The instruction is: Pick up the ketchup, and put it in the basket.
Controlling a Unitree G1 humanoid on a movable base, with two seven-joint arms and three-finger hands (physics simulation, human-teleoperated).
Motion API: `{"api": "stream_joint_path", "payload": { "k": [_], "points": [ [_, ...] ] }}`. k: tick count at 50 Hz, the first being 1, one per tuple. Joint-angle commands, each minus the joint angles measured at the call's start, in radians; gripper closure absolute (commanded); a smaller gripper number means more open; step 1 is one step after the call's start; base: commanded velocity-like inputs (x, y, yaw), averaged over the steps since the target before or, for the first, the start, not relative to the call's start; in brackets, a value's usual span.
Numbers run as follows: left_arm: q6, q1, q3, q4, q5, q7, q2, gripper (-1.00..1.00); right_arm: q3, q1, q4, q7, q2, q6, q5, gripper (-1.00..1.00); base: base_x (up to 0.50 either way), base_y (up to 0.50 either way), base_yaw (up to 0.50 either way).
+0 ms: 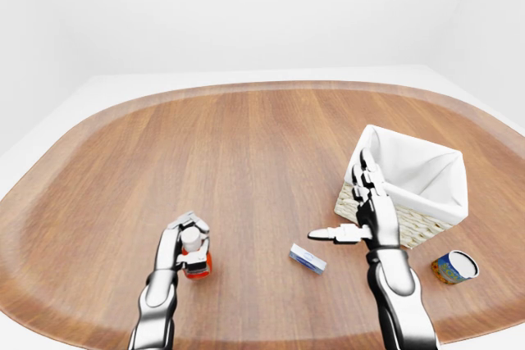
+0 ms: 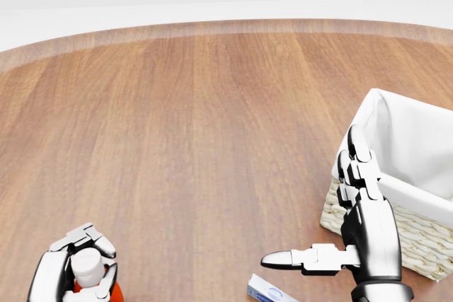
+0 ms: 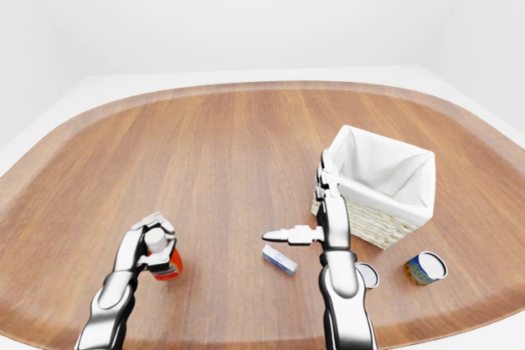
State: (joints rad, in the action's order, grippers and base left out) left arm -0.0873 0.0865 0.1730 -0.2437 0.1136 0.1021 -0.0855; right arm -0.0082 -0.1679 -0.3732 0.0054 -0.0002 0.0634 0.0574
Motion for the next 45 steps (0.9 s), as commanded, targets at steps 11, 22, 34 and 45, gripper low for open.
{"api": "stream_joint_path", "payload": {
  "k": [11, 22, 34, 45],
  "points": [
    [0.000, 0.032, -0.078, 0.294, -0.026, -0.032, 0.051, 1.00, 0.010, -0.002, -0.004, 0.000, 0.000, 0.001, 0.003, -1.00, 0.00, 0.00, 0.00],
    [0.000, 0.012, -0.141, 0.357, 0.015, -0.040, 0.064, 1.00, 0.013, -0.006, -0.004, 0.004, 0.000, -0.003, 0.000, -1.00, 0.00, 0.00, 0.00],
    [0.026, 0.004, -0.257, 0.407, 0.050, -0.055, 0.099, 1.00, 0.024, -0.009, -0.008, 0.005, 0.001, -0.002, 0.001, -1.00, 0.00, 0.00, 0.00],
    [0.106, -0.025, -0.346, 0.473, 0.060, -0.080, 0.118, 1.00, 0.026, -0.013, -0.015, 0.007, 0.000, -0.001, -0.003, -1.00, 0.00, 0.00, 0.00]
  ]
}}
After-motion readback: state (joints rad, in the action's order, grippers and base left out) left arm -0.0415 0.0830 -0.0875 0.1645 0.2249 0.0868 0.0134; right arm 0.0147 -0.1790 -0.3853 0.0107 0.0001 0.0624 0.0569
